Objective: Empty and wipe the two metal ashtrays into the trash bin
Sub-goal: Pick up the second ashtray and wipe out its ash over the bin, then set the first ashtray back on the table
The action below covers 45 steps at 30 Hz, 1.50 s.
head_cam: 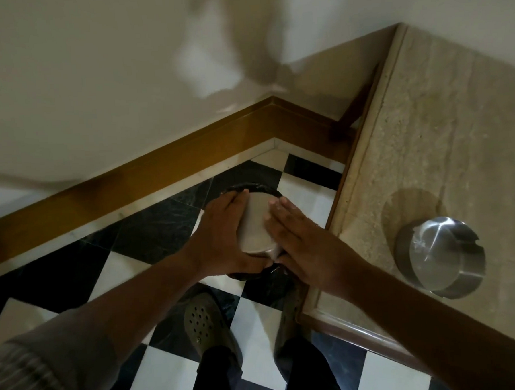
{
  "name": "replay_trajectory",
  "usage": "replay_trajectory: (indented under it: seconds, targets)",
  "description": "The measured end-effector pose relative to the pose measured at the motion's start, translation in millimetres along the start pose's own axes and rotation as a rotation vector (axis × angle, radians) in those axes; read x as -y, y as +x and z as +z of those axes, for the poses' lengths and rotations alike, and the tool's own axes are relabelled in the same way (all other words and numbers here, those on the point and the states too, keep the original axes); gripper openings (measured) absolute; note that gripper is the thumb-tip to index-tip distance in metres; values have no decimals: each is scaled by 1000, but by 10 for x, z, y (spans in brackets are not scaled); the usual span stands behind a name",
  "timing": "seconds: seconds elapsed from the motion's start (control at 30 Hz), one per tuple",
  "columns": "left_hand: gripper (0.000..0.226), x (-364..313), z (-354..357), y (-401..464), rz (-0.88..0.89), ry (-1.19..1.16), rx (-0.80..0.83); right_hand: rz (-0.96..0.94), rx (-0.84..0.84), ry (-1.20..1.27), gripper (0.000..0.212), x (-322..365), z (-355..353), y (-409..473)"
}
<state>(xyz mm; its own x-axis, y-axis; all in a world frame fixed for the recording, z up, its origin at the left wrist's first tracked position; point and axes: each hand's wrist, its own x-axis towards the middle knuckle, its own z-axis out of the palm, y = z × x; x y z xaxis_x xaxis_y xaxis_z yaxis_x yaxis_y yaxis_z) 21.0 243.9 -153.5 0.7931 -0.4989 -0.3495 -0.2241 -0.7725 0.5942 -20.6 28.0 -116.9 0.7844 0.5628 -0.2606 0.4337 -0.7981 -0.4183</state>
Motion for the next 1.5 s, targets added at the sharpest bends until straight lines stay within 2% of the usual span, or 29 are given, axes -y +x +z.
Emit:
replay_trajectory:
  seconds: [0.07, 0.13, 0.17, 0.23, 0.3, 0.4, 0.57, 0.7, 0.83, 0.97, 1.1, 1.3, 1.5]
  targets:
    - [98, -92, -225, 5, -182, -291, 123, 96, 36, 223, 74, 27, -163, 43]
    - [60, -136, -411, 18, -405, -672, 192, 249, -23, 407, 62, 55, -237, 80]
    - [51, -159, -513, 21, -497, -804, 201, 337, -60, 460, 55, 80, -255, 104]
    - [64, -177, -651, 5, -625, -891, 165, 504, -134, 503, 43, 155, -239, 168]
    - [67, -199, -727, -15, -663, -878, 138, 657, -202, 572, 34, 228, -215, 193]
    - [51, -373, -844, -49, -655, -791, 137, 867, -265, 712, 27, 346, -336, 122]
    - [43, -793, -939, -179, -682, -794, 184, 1049, -280, 908, 24, 487, -403, -176]
    - [39, -1075, -877, -339, -669, -734, 188, 1086, -273, 992, 22, 573, -335, -489]
    - [36, -1513, -612, -524, -660, -661, 244, 1106, -268, 928, 29, 514, -253, -1091]
    - [26, -2150, -62, -665, -690, -644, 276, 1175, -310, 1051, 28, 390, -170, -1948]
    - [10, -2932, 565, -660, -801, -764, 314, 1290, -378, 1105, 28, 105, -135, -2889]
    - [14, -3868, 1135, -398, -658, -785, 368, 1401, -389, 942, 30, -532, -305, -3635]
    - [18, -4243, 1367, 76, -579, -716, 286, 1376, -481, 1075, 26, -1180, -350, -3690]
